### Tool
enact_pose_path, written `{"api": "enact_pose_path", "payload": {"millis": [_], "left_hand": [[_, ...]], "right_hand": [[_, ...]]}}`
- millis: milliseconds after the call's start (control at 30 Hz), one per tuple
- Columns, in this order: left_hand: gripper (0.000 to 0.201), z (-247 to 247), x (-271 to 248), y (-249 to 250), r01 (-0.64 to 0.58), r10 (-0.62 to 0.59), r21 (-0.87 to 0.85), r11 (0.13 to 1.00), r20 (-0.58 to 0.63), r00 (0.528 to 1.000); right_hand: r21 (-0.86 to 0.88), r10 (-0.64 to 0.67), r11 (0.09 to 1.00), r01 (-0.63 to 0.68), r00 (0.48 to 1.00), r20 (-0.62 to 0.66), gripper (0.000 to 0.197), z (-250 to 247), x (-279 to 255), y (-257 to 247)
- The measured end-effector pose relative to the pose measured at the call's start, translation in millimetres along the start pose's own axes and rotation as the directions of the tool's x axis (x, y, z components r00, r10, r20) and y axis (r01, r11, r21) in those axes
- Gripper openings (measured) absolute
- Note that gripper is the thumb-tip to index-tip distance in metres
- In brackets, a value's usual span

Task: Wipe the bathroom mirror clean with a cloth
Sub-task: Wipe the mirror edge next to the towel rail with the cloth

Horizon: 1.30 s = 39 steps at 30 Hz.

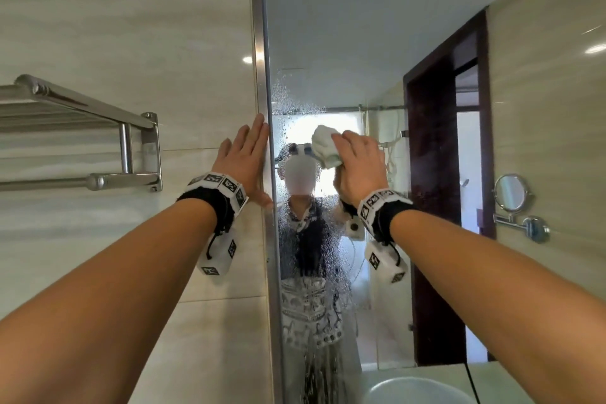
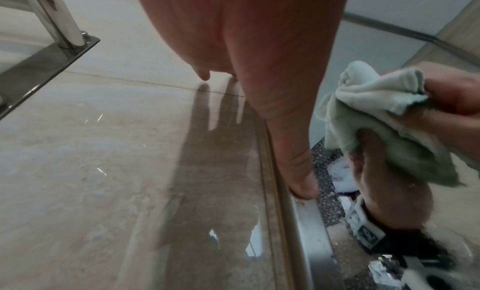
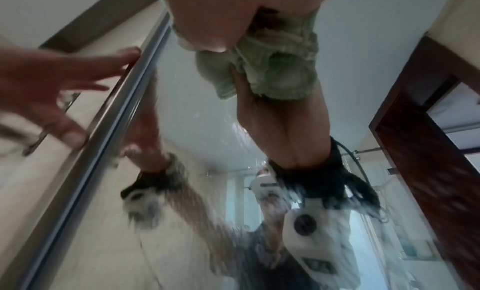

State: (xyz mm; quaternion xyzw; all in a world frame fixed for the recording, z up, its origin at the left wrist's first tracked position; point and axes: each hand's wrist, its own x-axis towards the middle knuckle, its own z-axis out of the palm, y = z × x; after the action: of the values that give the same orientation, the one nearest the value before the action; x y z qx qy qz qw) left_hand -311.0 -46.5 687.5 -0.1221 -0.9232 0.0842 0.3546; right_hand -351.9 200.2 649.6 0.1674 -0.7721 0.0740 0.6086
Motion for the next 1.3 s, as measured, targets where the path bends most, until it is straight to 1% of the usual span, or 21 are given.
{"api": "enact_pose_path", "payload": {"millis": [100,167,267,333,367,400,433,500,533,567,633,667,700,800,867,900,933,1033,1100,1200,1300], "left_hand": [[0.158,-4,-2,7,0.020,-0.020,0.003,1.000,0.013,1.000],[0.158,-6,-3,10,0.032,-0.032,0.005,0.999,0.030,0.999],[0.159,-7,-3,8,0.041,-0.041,0.011,0.999,0.038,0.998],[0.160,-6,-3,6,0.045,-0.045,0.005,0.999,0.044,0.998],[0.160,-6,-2,6,0.046,-0.046,-0.001,0.999,0.045,0.998],[0.160,-5,-3,6,0.046,-0.046,-0.008,0.999,0.049,0.998],[0.160,-5,-2,6,0.048,-0.047,-0.010,0.999,0.048,0.998],[0.161,-3,-1,7,0.053,-0.053,-0.005,0.999,0.041,0.998],[0.160,-3,-1,7,0.054,-0.054,-0.002,0.999,0.039,0.998],[0.160,-3,-1,7,0.057,-0.057,-0.001,0.998,0.038,0.998],[0.159,-4,-1,7,0.057,-0.057,0.002,0.998,0.040,0.998],[0.159,-4,-2,6,0.059,-0.059,0.003,0.998,0.041,0.997],[0.159,-4,-2,7,0.057,-0.057,0.002,0.998,0.041,0.998],[0.159,-1,0,5,0.055,-0.055,-0.004,0.998,0.039,0.998],[0.159,0,1,5,0.058,-0.057,-0.004,0.998,0.035,0.998],[0.159,0,0,4,0.062,-0.062,-0.003,0.998,0.034,0.998],[0.159,0,0,5,0.061,-0.061,0.001,0.998,0.032,0.998],[0.162,-1,-1,4,0.057,-0.057,0.010,0.998,0.029,0.998],[0.163,-1,-2,4,0.050,-0.050,0.000,0.999,0.038,0.998],[0.161,0,-2,1,0.042,-0.042,0.008,0.999,0.035,0.998],[0.161,-1,-2,-2,0.035,-0.035,0.017,0.999,0.031,0.999]], "right_hand": [[-0.021,-0.074,0.997,0.075,0.996,0.053,0.068,-4,-21,-1],[-0.040,-0.137,0.989,0.144,0.980,0.143,0.069,-10,-30,3],[-0.076,-0.255,0.953,0.295,0.909,0.329,0.066,-21,-33,13],[-0.080,-0.298,0.928,0.364,0.853,0.429,0.058,-32,-24,13],[-0.074,-0.303,0.924,0.375,0.838,0.455,0.051,-38,-16,11],[-0.065,-0.297,0.930,0.361,0.844,0.447,0.046,-44,-11,8],[-0.057,-0.265,0.948,0.313,0.875,0.406,0.043,-49,-4,5],[-0.030,-0.117,0.991,0.128,0.965,0.236,0.045,-56,10,4],[-0.004,-0.024,1.000,0.024,0.991,0.129,0.044,-57,20,6],[0.016,0.058,0.998,-0.058,0.998,0.030,0.043,-58,31,7],[0.038,0.178,0.984,-0.175,0.979,-0.098,0.043,-55,56,10],[0.049,0.224,0.974,-0.220,0.968,-0.116,0.044,-53,70,8],[0.062,0.268,0.963,-0.263,0.957,-0.113,0.045,-54,82,6],[0.084,0.381,0.922,-0.377,0.924,-0.032,0.048,-49,112,-10],[0.121,0.417,0.903,-0.412,0.908,-0.022,0.044,-42,119,-25],[0.141,0.402,0.908,-0.394,0.915,-0.031,0.043,-37,119,-32],[0.140,0.356,0.928,-0.347,0.933,-0.048,0.043,-30,115,-38],[0.088,0.144,0.986,-0.138,0.988,-0.061,0.046,-13,92,-41],[0.029,0.026,0.999,-0.025,0.999,-0.020,0.047,-5,74,-38],[-0.021,-0.133,0.991,0.135,0.989,0.059,0.043,0,47,-32],[-0.012,-0.255,0.966,0.260,0.955,0.151,0.041,4,14,-23]]}}
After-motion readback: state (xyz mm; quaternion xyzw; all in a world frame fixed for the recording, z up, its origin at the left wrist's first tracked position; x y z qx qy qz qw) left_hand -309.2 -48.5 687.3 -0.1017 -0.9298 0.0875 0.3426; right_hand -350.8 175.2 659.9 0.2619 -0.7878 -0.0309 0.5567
